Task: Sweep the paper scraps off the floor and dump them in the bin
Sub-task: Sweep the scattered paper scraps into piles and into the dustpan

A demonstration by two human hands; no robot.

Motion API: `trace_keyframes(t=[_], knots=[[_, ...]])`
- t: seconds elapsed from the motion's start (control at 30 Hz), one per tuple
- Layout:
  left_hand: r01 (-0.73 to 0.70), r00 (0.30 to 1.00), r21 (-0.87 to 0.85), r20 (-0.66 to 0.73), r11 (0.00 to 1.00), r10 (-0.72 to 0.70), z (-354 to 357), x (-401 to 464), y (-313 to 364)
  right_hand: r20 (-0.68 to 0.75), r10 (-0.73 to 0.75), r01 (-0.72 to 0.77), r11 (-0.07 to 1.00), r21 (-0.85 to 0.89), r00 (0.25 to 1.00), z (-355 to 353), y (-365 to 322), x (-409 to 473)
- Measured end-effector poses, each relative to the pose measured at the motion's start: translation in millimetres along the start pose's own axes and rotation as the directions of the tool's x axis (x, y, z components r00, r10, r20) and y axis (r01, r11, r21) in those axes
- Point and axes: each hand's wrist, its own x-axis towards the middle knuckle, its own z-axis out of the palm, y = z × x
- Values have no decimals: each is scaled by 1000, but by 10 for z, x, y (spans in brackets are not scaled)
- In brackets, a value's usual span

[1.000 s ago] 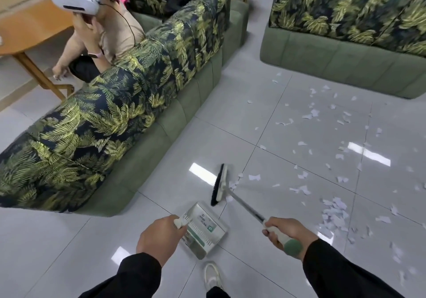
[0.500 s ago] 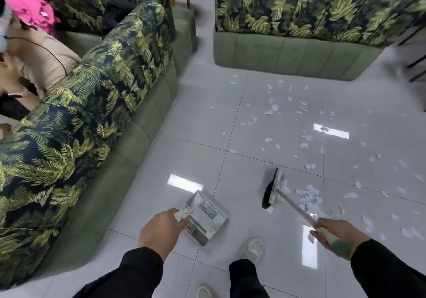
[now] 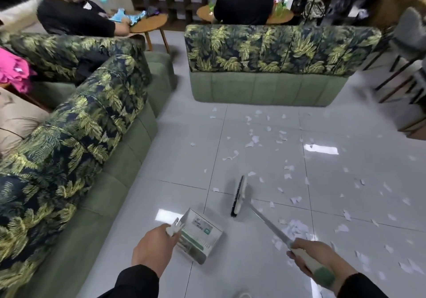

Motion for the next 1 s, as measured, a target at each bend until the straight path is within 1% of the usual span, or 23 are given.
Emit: trace_keyframes(t=[0.07, 0.13, 0.17, 0.2, 0.33, 0.53, 0.67, 0.73, 0.77, 0.8, 0.87, 0.9, 0.97, 1.0], knots=[[5, 1000, -7, -16, 1000, -5, 14, 90, 45, 34, 0, 0, 1000, -16, 999, 146, -111, 92], [39, 999, -15, -34, 999, -39, -35, 241, 106, 87, 0, 3, 999, -40, 996, 375, -344, 206], [30, 999, -8, -41, 1000, -31, -24, 249, 101, 95, -8, 11, 999, -34, 995, 449, -338, 204], [58, 997, -21, -53, 998, -59, -71, 308, 119, 122, -10, 15, 999, -39, 992, 587, -438, 264], [105, 993, -49, -44, 993, -107, -199, 484, 134, 179, -8, 13, 1000, -28, 984, 1048, -658, 394], [69, 997, -4, -16, 998, -69, -427, 820, 74, 211, 13, -16, 1000, 12, 977, 1654, -813, 678], [22, 999, 61, 28, 998, -23, -570, 1059, 46, 183, 26, -30, 999, 18, 983, 1833, -862, 886], [-24, 998, 95, 65, 995, 18, -663, 1316, 4, 145, 53, -59, 997, 39, 988, 1912, -840, 1060], [-33, 997, 110, 70, 993, 25, -699, 1314, 29, 138, 44, -49, 998, 32, 989, 1862, -862, 1011], [-52, 994, 131, 103, 990, 38, -752, 1500, -17, 105, 52, -58, 997, 54, 993, 1896, -853, 1055], [-75, 991, 162, 125, 984, 55, -835, 1689, -52, 80, 73, -79, 994, 75, 994, 1823, -850, 1029], [-97, 985, 173, 161, 980, 69, -868, 1856, -48, 54, 79, -84, 991, 103, 995, 1757, -863, 1003], [-129, 978, 173, 185, 976, 96, -925, 2029, -10, 17, 71, -73, 988, 138, 997, 1617, -880, 915], [-158, 969, 173, 216, 972, 119, -932, 2173, 39, -24, 60, -55, 984, 170, 998, 1536, -894, 842]])
